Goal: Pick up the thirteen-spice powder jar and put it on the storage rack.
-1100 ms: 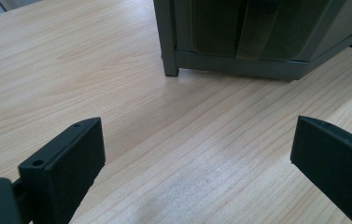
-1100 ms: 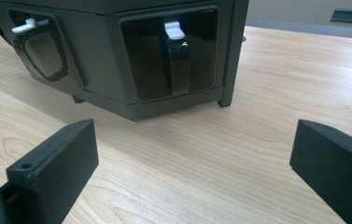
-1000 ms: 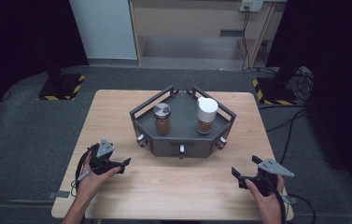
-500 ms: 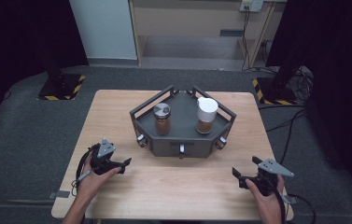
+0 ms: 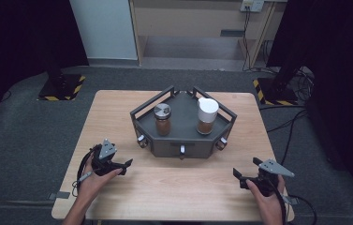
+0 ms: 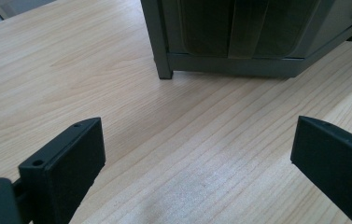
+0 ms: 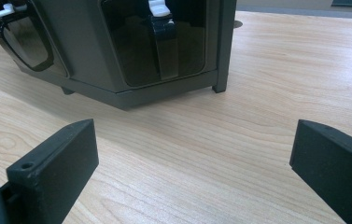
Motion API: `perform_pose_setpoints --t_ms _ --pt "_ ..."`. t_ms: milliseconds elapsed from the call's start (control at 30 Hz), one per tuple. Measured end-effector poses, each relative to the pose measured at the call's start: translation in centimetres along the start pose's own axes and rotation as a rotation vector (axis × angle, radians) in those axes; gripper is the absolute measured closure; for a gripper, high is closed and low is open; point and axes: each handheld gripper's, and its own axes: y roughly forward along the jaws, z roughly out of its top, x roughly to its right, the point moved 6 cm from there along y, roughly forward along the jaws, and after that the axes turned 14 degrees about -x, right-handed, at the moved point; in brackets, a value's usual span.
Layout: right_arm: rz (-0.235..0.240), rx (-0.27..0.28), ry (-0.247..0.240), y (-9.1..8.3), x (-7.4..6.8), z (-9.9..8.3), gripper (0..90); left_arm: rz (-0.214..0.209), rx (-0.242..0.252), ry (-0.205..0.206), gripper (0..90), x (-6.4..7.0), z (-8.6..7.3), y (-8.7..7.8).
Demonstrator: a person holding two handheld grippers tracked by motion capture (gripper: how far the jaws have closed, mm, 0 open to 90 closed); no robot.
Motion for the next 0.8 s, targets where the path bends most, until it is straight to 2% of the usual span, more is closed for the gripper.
perform_pose_setpoints --t_ms 800 --pt "0.002 -0.013 0.009 0.26 0.34 -0.16 1.5 -0.003 0.002 0.011 2.0 0.08 0.00 0.05"
